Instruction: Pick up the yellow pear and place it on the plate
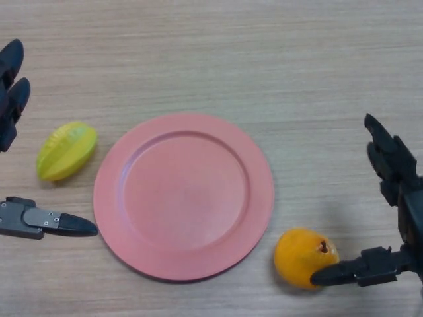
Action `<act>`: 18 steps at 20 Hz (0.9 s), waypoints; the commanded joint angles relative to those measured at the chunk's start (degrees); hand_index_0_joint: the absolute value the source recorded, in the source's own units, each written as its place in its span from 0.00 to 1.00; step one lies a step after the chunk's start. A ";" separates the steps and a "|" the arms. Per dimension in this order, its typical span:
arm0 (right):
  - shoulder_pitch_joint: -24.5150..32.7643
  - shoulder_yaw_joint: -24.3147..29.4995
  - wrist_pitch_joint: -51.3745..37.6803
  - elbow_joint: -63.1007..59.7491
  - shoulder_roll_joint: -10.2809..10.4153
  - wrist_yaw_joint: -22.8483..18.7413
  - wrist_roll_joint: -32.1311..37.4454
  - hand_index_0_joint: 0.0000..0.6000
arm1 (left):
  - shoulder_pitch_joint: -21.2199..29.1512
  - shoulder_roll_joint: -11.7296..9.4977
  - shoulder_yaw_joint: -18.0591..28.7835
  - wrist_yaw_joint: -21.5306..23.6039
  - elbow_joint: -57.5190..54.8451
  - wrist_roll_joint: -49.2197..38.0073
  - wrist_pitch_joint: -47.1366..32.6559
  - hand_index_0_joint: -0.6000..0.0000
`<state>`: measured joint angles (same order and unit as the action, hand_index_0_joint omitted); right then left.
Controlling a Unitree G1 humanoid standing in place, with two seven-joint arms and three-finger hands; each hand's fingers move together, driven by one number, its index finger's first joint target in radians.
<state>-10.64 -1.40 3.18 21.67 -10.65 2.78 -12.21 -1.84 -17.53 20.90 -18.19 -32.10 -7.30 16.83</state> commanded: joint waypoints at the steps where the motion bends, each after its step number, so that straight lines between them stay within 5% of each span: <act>1: 1.07 -0.16 -11.80 -0.11 -0.71 -5.66 -1.32 0.00 | 1.31 -1.77 3.25 -0.90 -3.78 1.49 -5.60 1.00; 8: 1.52 -5.90 -20.26 -13.46 -0.30 -11.96 -5.60 0.00 | 1.59 -1.71 3.08 -0.12 -4.16 1.52 -5.69 1.00; 13: 3.09 -10.68 -19.28 -19.74 -0.24 -16.01 -2.18 0.00 | 1.32 -1.79 3.68 -1.49 -4.56 -0.36 -2.87 1.00; 14: 3.17 -10.82 -18.69 -19.98 -0.24 -16.19 -1.82 0.08 | 1.36 -1.85 3.82 -1.59 -4.63 -0.61 -2.57 1.00; 18: 2.51 -9.12 -11.06 -18.41 -0.23 -16.24 -0.73 0.92 | 1.20 -1.89 4.33 -1.37 -3.57 0.44 -4.37 1.00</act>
<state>-8.62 -13.05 -4.30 0.79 -10.50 -10.87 -14.03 -1.87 -16.68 21.12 -18.71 -33.24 -6.30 19.25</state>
